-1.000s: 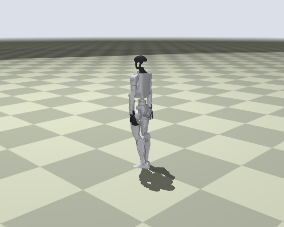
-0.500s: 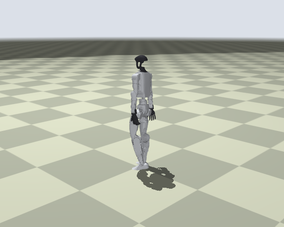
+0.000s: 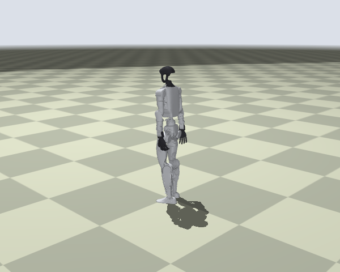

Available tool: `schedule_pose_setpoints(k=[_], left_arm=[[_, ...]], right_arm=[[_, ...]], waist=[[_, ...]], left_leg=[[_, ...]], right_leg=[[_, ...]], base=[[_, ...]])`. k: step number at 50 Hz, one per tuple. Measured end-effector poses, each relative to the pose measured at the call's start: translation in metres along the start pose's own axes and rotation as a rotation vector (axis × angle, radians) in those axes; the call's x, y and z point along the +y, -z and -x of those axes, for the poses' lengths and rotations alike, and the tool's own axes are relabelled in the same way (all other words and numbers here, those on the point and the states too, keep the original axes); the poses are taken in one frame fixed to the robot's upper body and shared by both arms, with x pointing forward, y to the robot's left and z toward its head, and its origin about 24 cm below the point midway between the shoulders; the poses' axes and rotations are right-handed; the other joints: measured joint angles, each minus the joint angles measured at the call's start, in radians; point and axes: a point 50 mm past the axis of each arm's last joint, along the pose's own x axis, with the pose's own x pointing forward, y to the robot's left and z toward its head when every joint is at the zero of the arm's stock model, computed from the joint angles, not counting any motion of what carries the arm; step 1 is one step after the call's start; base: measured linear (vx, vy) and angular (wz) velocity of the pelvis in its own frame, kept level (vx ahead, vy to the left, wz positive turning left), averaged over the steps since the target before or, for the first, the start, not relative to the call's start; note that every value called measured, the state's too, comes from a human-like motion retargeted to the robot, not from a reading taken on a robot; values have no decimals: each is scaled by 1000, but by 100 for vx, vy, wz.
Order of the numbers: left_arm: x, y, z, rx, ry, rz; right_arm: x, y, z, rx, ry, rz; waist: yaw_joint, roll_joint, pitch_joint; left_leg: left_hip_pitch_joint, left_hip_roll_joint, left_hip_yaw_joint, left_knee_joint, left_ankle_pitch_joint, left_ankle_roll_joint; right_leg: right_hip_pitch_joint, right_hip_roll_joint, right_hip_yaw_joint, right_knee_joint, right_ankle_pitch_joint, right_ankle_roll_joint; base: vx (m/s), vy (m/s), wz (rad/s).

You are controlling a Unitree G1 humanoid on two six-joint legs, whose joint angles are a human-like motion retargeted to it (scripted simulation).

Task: Upper body actions

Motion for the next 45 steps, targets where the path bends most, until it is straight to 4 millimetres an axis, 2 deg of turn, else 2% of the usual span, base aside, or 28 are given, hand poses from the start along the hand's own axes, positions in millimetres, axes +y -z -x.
schedule_pose_setpoints(k=[4,7,11,13,17,20,25,29,33,38,45], left_arm=[[7,-23,4,-101,16,30],[10,-27,5,-137,28,78],[18,-30,7,-142,8,100],[23,-30,9,-132,-3,96],[28,-20,8,-98,-10,89],[23,-14,6,-84,-4,95],[12,-3,2,-79,25,179],[12,6,2,-24,26,151],[15,10,2,2,8,92],[15,7,2,-19,-3,89],[10,4,1,-40,11,107]], right_arm=[[-5,-15,1,-30,10,18],[-11,-26,1,-58,29,71],[-17,-33,2,-106,57,84],[-17,-30,2,-105,66,70],[-10,-5,1,-33,43,28],[-5,9,1,16,29,-26],[-7,8,2,19,48,-22],[-6,2,1,7,39,-10],[-1,4,1,9,22,-15],[-2,2,1,9,26,34],[-5,0,1,0,34,37]], waist=[[40,-26,41],[37,-21,40],[18,-17,53],[14,-28,56],[14,-56,29],[83,-56,-6],[46,-27,-14],[10,-10,-23],[40,-19,-34],[82,-23,-30],[73,-14,-33]], left_leg=[[17,2,79,-27,-1,13],[3,15,121,-34,2,18],[-7,21,117,-26,5,24],[-4,12,105,-16,2,24],[12,-20,66,-3,-3,22],[-5,-19,79,0,-6,16],[-24,-8,35,4,9,13],[-35,-1,13,2,20,8],[-36,-2,7,10,20,2],[-31,3,20,13,21,-2],[-34,9,8,21,22,-4]], right_leg=[[-49,-6,60,51,39,27],[-81,-1,95,87,15,33],[-57,-9,87,98,8,12],[-18,-29,55,75,-4,37],[56,-46,-52,-31,24,26],[45,-52,-62,-40,33,37],[41,-41,-62,-14,-5,24],[47,-32,-84,-19,-15,21],[52,-33,-90,-26,-13,16],[51,-30,-80,-23,-13,9],[56,-17,-80,-21,-20,5]], base=[[-9,12,-103],[-10,8,-73],[-10,3,0],[0,-1,36],[12,-4,51],[5,-1,-5],[-3,-3,39],[-7,-2,46],[0,-1,6],[-1,-2,-16],[0,0,0]])
